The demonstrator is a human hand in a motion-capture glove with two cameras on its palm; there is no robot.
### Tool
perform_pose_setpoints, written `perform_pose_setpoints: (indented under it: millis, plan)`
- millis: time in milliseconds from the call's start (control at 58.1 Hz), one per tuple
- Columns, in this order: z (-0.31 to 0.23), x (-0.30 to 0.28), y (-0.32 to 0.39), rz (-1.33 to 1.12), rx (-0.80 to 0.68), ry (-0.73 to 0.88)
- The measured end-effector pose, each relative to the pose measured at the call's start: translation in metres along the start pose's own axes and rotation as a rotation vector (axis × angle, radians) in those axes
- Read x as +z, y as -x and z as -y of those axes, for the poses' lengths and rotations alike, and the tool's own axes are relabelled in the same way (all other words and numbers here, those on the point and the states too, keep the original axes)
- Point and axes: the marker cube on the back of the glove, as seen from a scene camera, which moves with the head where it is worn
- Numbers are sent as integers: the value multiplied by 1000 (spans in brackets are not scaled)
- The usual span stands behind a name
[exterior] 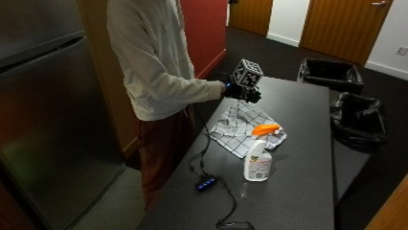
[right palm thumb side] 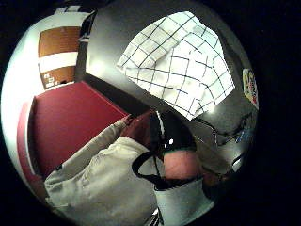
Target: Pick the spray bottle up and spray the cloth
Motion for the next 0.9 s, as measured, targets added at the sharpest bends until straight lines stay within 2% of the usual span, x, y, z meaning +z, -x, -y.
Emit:
perform_pose_setpoints:
  millis: [327, 689, 896]
  plan:
    - [-7, -7, -2, 5, 56, -151]
    - [-44, -5, -14, 67, 146, -487]
    - [-78, 0, -43, 206, 169, -755]
